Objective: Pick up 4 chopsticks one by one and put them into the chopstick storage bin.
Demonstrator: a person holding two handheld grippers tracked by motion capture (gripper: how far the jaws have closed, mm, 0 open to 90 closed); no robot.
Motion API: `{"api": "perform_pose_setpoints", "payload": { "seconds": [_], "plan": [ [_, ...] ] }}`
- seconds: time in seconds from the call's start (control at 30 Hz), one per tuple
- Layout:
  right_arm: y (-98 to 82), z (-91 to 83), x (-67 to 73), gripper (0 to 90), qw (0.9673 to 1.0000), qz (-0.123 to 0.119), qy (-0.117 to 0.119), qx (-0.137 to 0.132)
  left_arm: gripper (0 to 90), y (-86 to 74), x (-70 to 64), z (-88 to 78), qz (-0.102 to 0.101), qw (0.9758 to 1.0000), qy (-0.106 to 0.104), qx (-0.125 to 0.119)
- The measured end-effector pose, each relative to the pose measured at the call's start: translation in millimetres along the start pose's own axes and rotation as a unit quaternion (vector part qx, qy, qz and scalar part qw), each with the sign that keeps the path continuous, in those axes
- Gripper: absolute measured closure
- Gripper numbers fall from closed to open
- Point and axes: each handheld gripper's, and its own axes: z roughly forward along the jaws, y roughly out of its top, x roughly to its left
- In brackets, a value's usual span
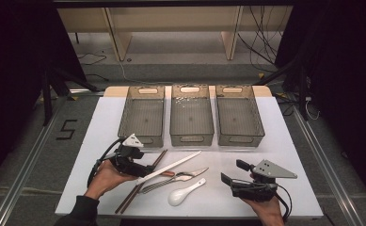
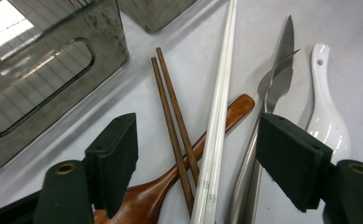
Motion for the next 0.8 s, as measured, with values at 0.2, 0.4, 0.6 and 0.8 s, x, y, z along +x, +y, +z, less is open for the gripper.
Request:
{"api": "perform_pose_setpoints", "payload": {
  "seconds": [0.2, 0.4, 0.6, 0.8],
  "plan": [
    [0.0, 0.0, 0.1, 23.0, 1.0, 0.001, 0.001, 0.0, 32.2, 4.4, 1.5, 12.5, 0.009, 0.9995, 0.001, 0.031],
    [-0.1, 0.1, 0.1, 23.0, 1.0, 0.0, 0.003, 0.0, 35.4, 7.9, -0.2, 20.7, 0.019, 0.9988, -0.004, 0.045],
    [-0.1, 0.0, 0.0, 23.0, 1.0, 0.001, 0.003, 0.0, 41.6, 12.1, -2.5, 27.4, 0.031, 0.9978, -0.014, 0.057],
    [-0.2, 0.2, 0.1, 23.0, 1.0, 0.001, 0.003, 0.001, 52.2, 15.2, -4.0, 34.3, 0.047, 0.9962, -0.017, 0.071]
  ]
}}
